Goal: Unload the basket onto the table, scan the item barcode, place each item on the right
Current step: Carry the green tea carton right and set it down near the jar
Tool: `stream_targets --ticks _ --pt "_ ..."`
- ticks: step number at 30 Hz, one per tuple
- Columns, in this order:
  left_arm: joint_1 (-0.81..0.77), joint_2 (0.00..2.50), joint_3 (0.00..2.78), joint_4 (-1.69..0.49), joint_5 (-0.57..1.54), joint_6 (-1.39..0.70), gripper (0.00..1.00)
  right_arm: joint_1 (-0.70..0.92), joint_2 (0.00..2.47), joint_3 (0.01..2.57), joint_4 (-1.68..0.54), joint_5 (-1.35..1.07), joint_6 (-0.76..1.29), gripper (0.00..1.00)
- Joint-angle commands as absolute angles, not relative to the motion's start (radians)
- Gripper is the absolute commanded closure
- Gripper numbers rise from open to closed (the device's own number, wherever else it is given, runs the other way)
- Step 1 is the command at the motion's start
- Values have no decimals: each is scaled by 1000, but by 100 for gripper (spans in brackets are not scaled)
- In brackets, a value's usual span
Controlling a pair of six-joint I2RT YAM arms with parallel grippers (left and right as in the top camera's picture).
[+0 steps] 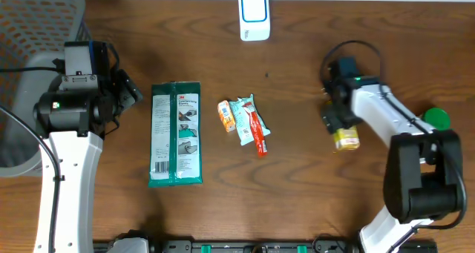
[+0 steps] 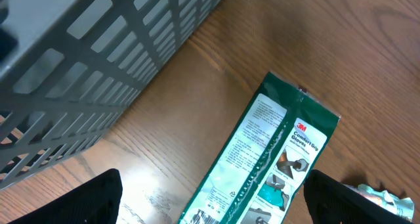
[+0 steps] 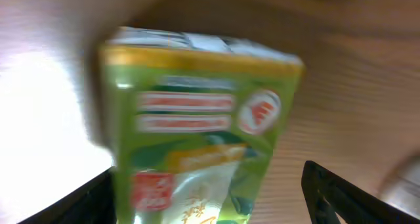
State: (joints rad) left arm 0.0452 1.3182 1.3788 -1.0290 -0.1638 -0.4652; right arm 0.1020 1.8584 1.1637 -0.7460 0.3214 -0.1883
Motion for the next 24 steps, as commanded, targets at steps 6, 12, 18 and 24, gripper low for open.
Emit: stream_targets --ticks 6,12,18,24 --pt "49 1313 1386 -1032 -177 -453 11 -84 1859 1168 -565 435 -166 19" --pt "49 1313 1386 -1032 -177 -453 11 -85 1857 1264 -617 364 -202 15" --pt "49 1313 1386 -1032 -177 -453 11 -51 1851 1455 -895 -97 -122 1" --pt "49 1313 1386 -1032 -177 -453 11 -37 1853 1401 -908 -376 -114 1"
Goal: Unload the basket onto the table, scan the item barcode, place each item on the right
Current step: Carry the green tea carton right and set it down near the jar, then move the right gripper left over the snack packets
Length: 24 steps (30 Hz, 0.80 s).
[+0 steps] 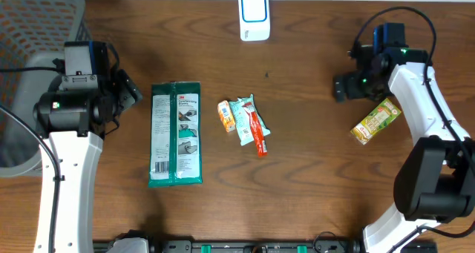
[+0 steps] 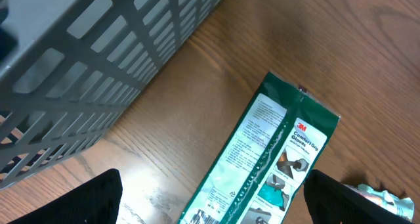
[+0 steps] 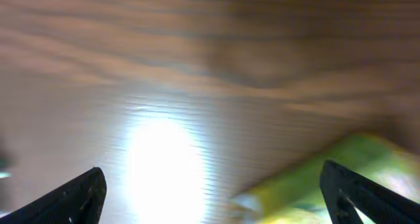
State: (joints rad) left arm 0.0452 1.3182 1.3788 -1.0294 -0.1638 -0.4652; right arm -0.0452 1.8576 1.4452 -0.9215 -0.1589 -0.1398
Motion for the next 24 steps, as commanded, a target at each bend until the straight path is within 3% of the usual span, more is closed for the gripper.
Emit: stream_targets --ticks 1,2,3,5,8,13,19,24 --pt "49 1313 1386 -1032 -177 -453 11 -37 1853 1379 -888 -369 -107 2" --pt "49 1313 1386 -1032 -177 -453 11 -38 1854 1349 -852 -359 -101 13" --pt "49 1313 1386 -1032 -177 -453 11 -38 1854 1315 -813 -342 -89 33" --pt "49 1313 1386 -1032 -177 -453 11 -38 1854 1259 -757 -279 -44 51" --pt "49 1313 1386 -1032 -177 -453 11 -47 1854 1190 -707 -57 52 49" --pt "49 1313 1386 -1032 -177 -453 11 -100 1854 1185 -805 281 185 48" --pt "49 1313 1386 -1032 -177 -453 11 -186 1854 1185 -841 259 187 46" --pt "49 1313 1386 -1032 -177 -453 11 -196 1854 1185 -793 6 174 34"
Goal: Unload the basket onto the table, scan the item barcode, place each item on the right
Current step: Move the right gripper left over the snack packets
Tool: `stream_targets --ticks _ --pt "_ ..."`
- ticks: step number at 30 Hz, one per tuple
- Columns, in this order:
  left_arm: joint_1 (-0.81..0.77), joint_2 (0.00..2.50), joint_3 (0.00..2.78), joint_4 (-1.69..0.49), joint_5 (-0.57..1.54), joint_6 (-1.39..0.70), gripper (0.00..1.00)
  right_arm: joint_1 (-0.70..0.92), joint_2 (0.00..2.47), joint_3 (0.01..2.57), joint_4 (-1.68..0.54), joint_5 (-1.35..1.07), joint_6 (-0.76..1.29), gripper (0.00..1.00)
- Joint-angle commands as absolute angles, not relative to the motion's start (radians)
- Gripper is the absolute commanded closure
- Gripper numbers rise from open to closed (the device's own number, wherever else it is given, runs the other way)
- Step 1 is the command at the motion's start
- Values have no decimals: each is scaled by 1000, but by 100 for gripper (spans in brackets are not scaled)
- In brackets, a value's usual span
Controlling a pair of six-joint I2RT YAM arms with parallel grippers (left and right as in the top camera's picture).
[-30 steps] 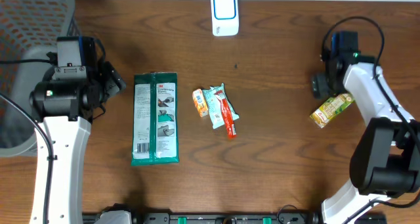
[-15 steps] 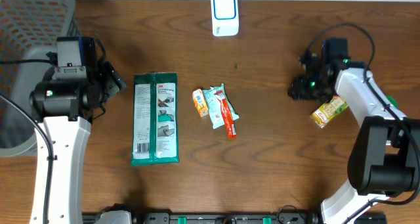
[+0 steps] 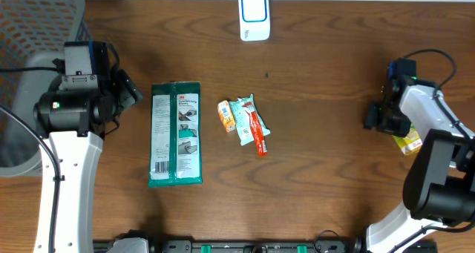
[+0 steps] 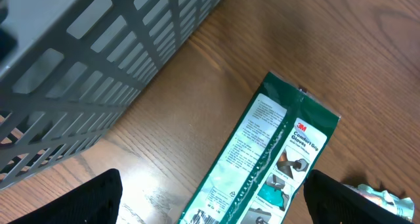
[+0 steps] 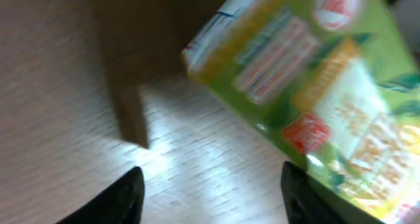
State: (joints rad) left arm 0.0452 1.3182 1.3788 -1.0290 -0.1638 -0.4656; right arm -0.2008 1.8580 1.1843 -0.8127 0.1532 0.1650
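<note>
A green-and-yellow drink carton point(image 5: 308, 73) lies on the wooden table at the far right, half hidden under my right arm in the overhead view point(image 3: 407, 142). My right gripper point(image 3: 375, 118) point(image 5: 213, 201) is just left of it, open, with only bare table between its fingers. The white-and-blue scanner point(image 3: 254, 15) stands at the back middle. My left gripper point(image 3: 130, 90) point(image 4: 213, 207) hangs open over the top end of a green 3M glove pack point(image 3: 176, 134) point(image 4: 262, 165), holding nothing.
A grey mesh basket point(image 3: 33, 30) point(image 4: 79, 60) fills the back left corner. In the middle lie an orange packet point(image 3: 226, 114), a teal packet point(image 3: 241, 118) and a red stick point(image 3: 258, 136).
The carton now lies farther right and nearer the front, partly under my right arm. My right gripper has come down and right to sit beside it. The left arm is unchanged.
First my right gripper was on the carton at the right of centre. Then the carton lay farther right, with the gripper apart from it toward the back. Now the carton is near the right edge with the open gripper beside it. The left arm stayed still.
</note>
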Motion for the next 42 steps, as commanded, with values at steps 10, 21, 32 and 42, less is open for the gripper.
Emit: stream_targets --ticks 10,21,32,42 --pt "49 1313 1386 -1032 -177 -453 11 -192 1854 1184 -778 -31 132 1" --pt "49 1313 1386 -1032 -177 -453 11 -76 1854 1184 -716 -413 187 1" --pt "49 1313 1386 -1032 -177 -453 11 98 1854 1184 -717 -409 186 1" --pt "49 1313 1386 -1032 -177 -453 11 105 1854 1184 -717 -409 186 1"
